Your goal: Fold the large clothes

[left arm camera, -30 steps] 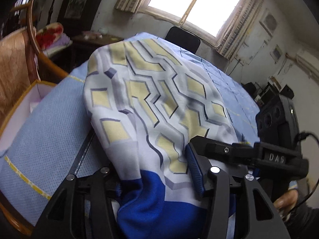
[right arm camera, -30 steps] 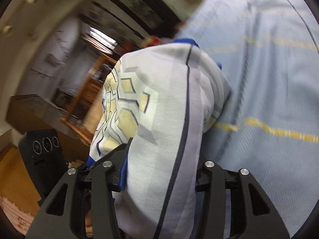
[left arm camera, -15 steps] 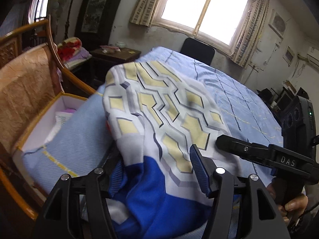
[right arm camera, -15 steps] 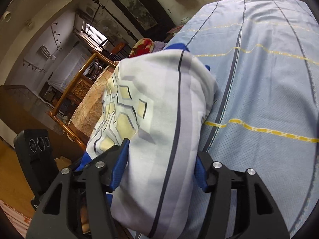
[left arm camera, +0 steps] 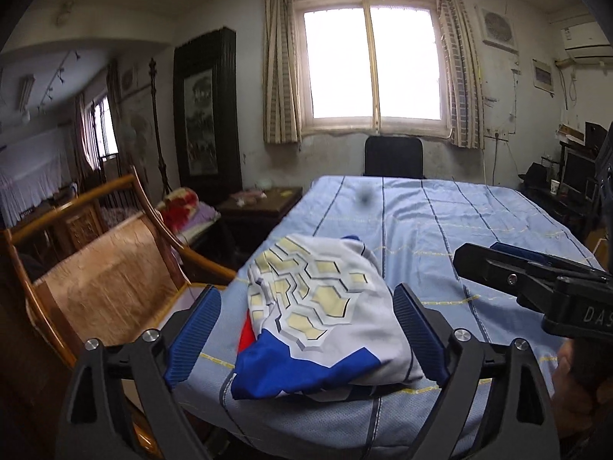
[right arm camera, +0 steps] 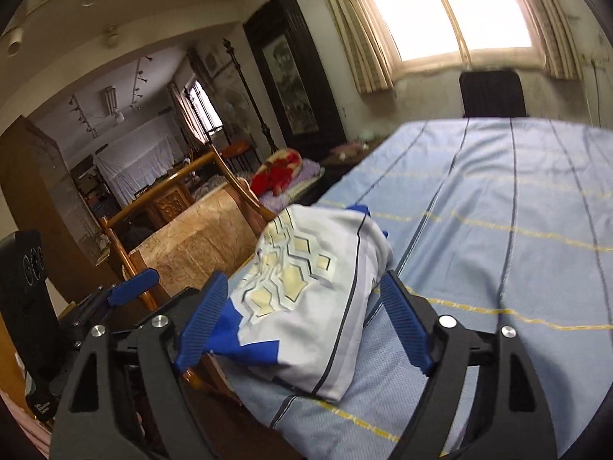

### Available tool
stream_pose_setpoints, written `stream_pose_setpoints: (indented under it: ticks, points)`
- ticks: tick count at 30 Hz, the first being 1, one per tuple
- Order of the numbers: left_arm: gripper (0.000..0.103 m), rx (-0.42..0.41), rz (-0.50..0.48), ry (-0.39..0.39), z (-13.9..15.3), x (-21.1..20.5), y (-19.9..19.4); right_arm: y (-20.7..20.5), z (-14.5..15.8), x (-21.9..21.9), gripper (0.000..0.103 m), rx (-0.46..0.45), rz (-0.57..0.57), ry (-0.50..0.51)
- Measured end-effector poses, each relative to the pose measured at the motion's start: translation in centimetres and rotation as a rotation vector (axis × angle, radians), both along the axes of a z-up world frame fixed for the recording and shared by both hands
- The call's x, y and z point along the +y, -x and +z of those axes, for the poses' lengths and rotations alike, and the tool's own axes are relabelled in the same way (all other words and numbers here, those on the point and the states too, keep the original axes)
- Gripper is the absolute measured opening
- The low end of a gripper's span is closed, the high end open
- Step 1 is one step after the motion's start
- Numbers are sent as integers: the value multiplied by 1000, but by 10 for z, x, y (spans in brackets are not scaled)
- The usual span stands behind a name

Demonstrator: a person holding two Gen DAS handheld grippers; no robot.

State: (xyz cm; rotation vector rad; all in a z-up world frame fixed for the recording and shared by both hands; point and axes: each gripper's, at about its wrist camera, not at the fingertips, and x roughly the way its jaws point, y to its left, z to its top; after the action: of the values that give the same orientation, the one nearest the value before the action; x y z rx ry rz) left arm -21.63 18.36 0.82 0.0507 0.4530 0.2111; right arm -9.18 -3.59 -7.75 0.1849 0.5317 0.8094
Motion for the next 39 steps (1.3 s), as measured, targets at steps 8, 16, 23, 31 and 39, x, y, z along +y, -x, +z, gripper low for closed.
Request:
stream_pose_setpoints:
  ticks: [8,16,23,31,39]
  points:
    - [99,-46,22,-17,9,-9,26,35,5,-27,84,-43,-45,-9]
    - [99,-27,68,-12,-3,-6,26,31,-23,-19,84,20,-40,38]
    - [99,40,165,-15,-26,11,11,24,-34,-8,88,29,-33,66]
    - [99,112,255,12,-42,39,-1,7,-44,31,93,45,33,144]
    - [99,139,265,47,-50,49,-6,-4,-57,48,93,71,56,138]
